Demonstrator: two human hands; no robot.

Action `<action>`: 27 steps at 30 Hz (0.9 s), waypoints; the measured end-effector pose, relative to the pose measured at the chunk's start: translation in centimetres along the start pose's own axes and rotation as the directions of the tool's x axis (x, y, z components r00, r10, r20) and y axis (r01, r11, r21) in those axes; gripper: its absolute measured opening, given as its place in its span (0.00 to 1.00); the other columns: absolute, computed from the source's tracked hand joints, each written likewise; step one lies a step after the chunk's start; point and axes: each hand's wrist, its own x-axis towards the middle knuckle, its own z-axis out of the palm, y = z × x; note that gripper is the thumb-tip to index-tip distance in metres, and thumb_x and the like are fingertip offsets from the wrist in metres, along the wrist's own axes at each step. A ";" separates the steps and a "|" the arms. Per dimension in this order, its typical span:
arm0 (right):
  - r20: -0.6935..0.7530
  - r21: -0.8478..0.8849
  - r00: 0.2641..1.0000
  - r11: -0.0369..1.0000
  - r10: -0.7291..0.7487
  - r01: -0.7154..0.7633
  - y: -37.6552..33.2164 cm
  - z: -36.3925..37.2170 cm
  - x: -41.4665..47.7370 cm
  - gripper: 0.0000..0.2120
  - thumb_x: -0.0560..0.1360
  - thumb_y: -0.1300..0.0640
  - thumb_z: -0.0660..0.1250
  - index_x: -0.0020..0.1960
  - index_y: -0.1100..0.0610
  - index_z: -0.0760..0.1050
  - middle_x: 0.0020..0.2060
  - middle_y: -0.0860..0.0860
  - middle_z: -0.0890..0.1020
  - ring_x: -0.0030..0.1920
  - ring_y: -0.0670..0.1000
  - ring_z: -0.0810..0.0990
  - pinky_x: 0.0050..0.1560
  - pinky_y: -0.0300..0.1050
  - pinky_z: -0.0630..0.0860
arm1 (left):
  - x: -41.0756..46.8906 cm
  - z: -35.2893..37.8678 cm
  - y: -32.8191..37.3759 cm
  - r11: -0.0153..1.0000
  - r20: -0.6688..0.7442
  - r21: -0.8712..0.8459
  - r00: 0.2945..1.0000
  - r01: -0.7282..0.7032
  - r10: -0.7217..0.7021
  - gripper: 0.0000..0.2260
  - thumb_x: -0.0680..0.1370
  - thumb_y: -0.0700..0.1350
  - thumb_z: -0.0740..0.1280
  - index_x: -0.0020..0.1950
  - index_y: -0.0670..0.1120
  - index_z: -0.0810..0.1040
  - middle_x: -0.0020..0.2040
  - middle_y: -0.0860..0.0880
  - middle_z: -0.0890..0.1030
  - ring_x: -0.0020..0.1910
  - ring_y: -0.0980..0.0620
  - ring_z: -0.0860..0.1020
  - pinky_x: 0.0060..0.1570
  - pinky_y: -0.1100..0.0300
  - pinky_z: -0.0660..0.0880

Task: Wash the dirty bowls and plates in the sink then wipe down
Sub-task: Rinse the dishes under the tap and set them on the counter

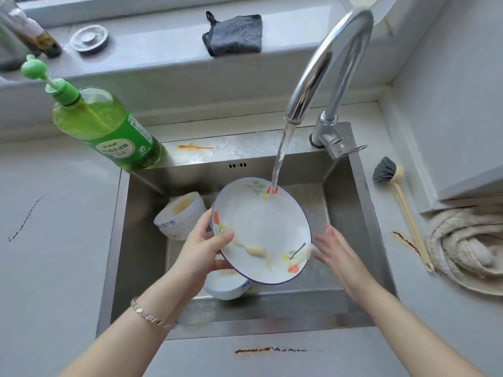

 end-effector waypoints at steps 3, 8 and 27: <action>0.110 0.330 0.983 0.928 0.146 -0.175 0.0 0.5 1.8 0.20 0.78 0.41 0.49 0.64 0.48 0.69 0.51 0.52 0.79 0.44 0.54 0.79 0.46 0.48 0.78 | 0.2 0.3 0.6 0.993 0.082 0.056 0.991 -0.107 0.103 0.23 0.74 0.38 0.69 0.66 0.54 0.70 0.48 0.51 0.83 0.44 0.52 0.82 0.33 0.54 0.79; -0.062 0.295 0.989 0.944 -0.135 0.148 -3.0 0.6 2.4 0.13 0.76 0.44 0.60 0.57 0.47 0.74 0.50 0.48 0.83 0.47 0.45 0.83 0.41 0.40 0.80 | 2.3 0.8 0.8 0.991 0.108 -0.034 0.986 -0.128 0.131 0.17 0.80 0.39 0.60 0.66 0.54 0.69 0.53 0.53 0.82 0.47 0.52 0.81 0.41 0.51 0.80; 0.106 -0.974 0.916 0.144 -0.386 0.173 -6.9 3.6 5.4 0.23 0.81 0.53 0.50 0.76 0.53 0.53 0.75 0.58 0.54 0.75 0.55 0.52 0.72 0.45 0.49 | 3.2 2.2 -0.1 0.990 -0.174 -0.123 0.981 0.065 -0.086 0.14 0.81 0.57 0.49 0.60 0.57 0.69 0.55 0.53 0.80 0.47 0.53 0.80 0.39 0.58 0.77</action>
